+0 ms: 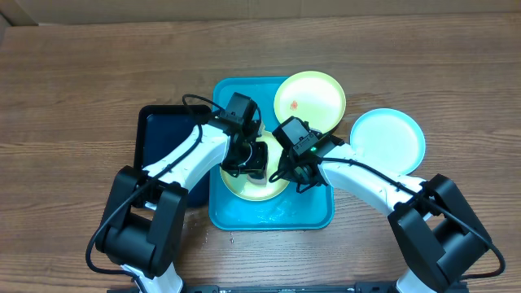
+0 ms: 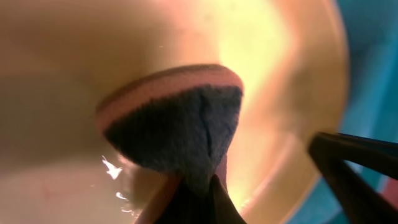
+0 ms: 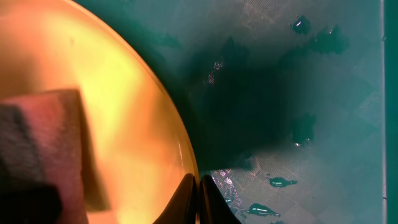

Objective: Clean dirty plates on tray and stack at the side
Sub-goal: 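Scrub the yellow plate surface with the sponge in the left gripper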

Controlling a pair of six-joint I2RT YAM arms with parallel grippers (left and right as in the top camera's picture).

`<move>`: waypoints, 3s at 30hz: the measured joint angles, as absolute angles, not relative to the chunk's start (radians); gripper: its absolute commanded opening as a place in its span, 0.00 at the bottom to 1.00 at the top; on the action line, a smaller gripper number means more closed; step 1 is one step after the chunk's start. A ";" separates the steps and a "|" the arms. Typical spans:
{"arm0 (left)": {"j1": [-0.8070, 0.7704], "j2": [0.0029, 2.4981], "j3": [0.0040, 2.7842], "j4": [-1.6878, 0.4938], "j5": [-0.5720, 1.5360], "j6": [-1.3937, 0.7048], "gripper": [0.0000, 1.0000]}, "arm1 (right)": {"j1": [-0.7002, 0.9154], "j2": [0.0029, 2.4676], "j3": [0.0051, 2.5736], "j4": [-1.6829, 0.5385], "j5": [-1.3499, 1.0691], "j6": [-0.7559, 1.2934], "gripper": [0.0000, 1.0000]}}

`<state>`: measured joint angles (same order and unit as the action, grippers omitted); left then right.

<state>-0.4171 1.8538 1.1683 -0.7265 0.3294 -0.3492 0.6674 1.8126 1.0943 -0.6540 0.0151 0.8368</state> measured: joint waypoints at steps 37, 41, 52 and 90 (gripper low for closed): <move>-0.434 1.795 1.249 -0.714 0.311 -0.413 0.04 | 0.667 1.811 1.093 -0.656 0.015 0.837 0.09; -0.389 1.720 1.313 -0.754 0.271 -0.409 0.04 | 0.667 1.811 1.090 -0.661 0.014 0.838 0.16; -0.404 1.697 1.213 -0.786 0.131 -0.386 0.04 | 0.667 1.811 1.089 -0.664 0.014 0.839 0.47; -0.413 1.829 1.304 -0.754 0.374 -0.386 0.04 | 0.667 1.811 1.086 -0.628 -0.011 0.837 1.00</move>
<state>-0.4126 1.8294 1.3045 -0.7536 0.3737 -0.3859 0.6674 1.8111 1.0863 -0.6281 -0.0113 0.8371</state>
